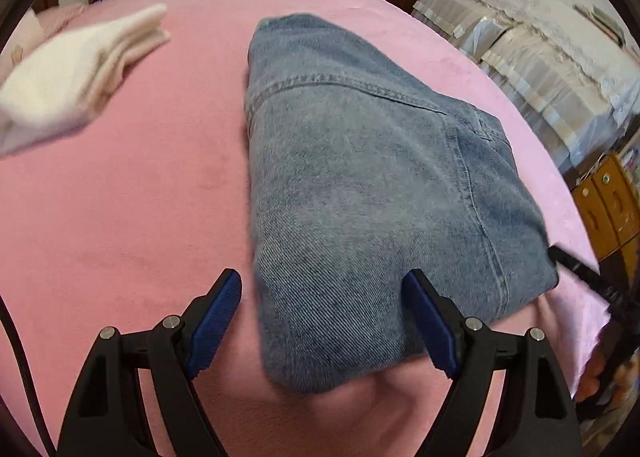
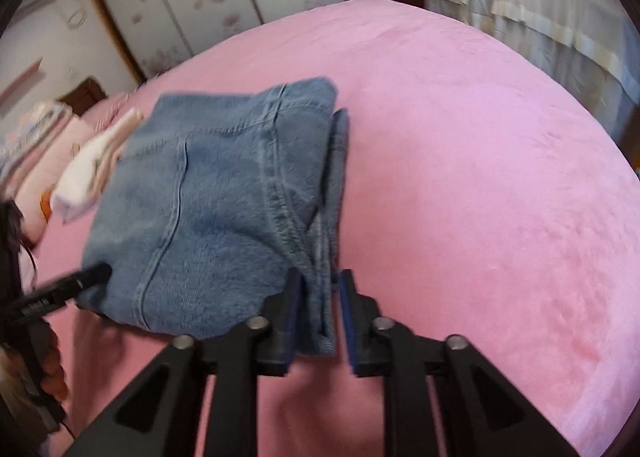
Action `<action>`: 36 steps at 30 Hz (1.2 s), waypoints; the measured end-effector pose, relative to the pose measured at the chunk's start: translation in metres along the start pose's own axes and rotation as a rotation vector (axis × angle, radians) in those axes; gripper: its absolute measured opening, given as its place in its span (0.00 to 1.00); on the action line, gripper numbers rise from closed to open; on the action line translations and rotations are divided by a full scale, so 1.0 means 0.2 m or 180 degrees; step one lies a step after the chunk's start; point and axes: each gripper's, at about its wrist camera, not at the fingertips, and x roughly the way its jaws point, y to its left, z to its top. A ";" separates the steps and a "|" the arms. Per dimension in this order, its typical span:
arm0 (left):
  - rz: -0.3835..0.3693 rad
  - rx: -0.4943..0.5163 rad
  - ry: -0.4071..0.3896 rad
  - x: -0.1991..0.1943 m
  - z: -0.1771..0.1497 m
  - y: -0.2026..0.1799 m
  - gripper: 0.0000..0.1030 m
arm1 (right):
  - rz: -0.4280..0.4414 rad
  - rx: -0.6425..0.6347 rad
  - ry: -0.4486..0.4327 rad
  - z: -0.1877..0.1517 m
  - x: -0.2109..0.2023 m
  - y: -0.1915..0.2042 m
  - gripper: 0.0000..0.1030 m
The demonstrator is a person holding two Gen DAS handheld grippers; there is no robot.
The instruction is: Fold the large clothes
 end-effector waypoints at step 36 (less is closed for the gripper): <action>0.0335 0.0393 -0.0045 0.24 0.57 -0.05 0.82 | -0.0433 -0.0056 0.0203 0.62 0.49 0.06 0.21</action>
